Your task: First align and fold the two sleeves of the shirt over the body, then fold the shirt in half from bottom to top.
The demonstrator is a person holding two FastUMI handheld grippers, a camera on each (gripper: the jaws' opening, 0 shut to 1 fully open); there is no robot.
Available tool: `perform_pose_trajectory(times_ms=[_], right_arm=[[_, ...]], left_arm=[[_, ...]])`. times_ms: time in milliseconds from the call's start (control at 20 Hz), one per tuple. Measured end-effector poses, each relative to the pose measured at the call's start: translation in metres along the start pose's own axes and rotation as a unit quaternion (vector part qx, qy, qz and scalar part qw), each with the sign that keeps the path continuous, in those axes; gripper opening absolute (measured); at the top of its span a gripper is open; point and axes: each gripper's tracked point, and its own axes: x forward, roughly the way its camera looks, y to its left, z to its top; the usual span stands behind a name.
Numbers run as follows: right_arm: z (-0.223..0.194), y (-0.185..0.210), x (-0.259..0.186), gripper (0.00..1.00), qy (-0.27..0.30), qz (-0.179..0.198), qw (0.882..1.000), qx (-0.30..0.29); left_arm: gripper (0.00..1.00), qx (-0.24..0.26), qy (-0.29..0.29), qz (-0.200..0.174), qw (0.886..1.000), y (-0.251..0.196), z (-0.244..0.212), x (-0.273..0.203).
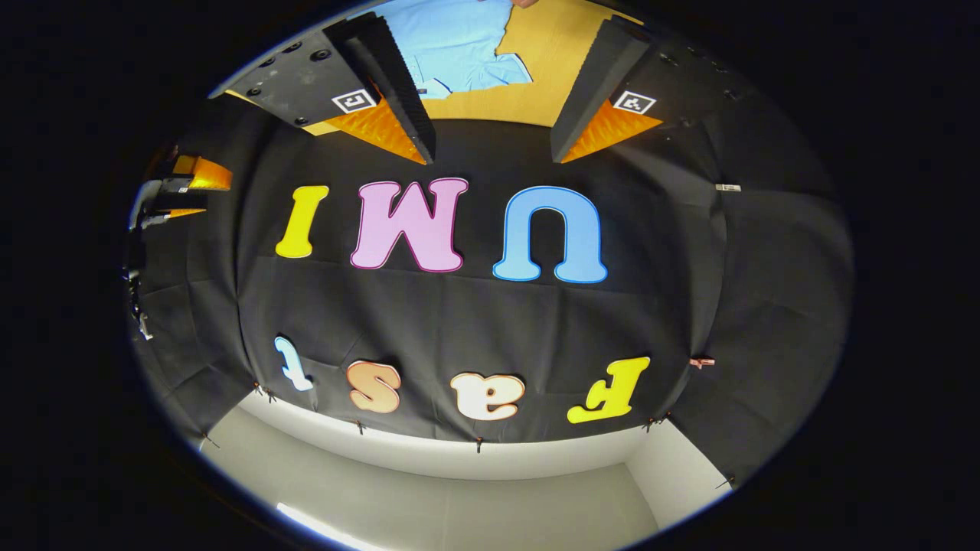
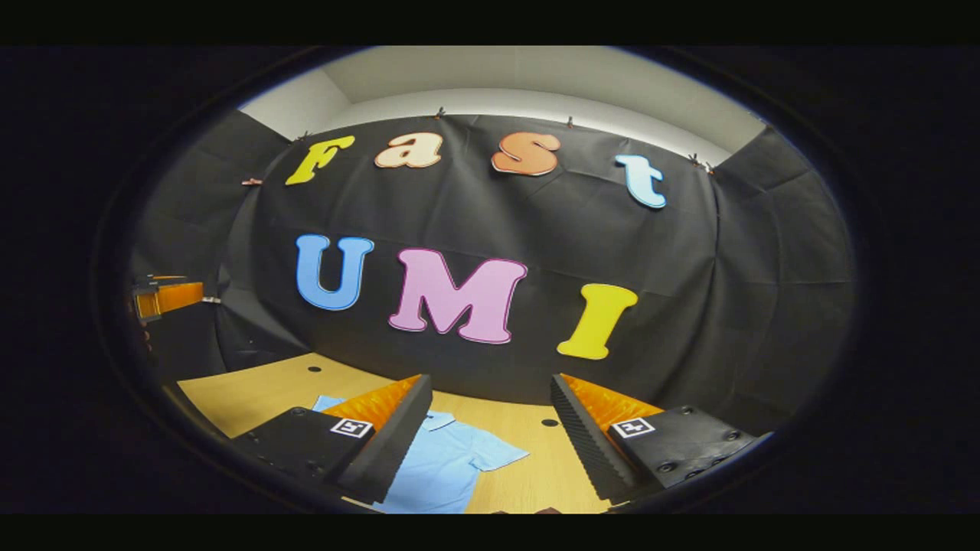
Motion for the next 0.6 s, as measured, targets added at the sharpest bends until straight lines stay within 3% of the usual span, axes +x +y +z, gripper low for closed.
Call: perform_pose_trajectory(times_ms=[300,600], right_arm=[[-0.003,-0.014,0.047,0.97,0.028,0.006,1.0,0.006],[-0.038,-0.026,0.098,0.97,0.092,0.036,0.995,-0.028]], left_arm=[[0.96,-0.005,0.014,-0.023,1.0,0.017,-0.014,0.006],[0.96,0.008,0.032,-0.015,0.999,0.04,-0.031,0.014]])
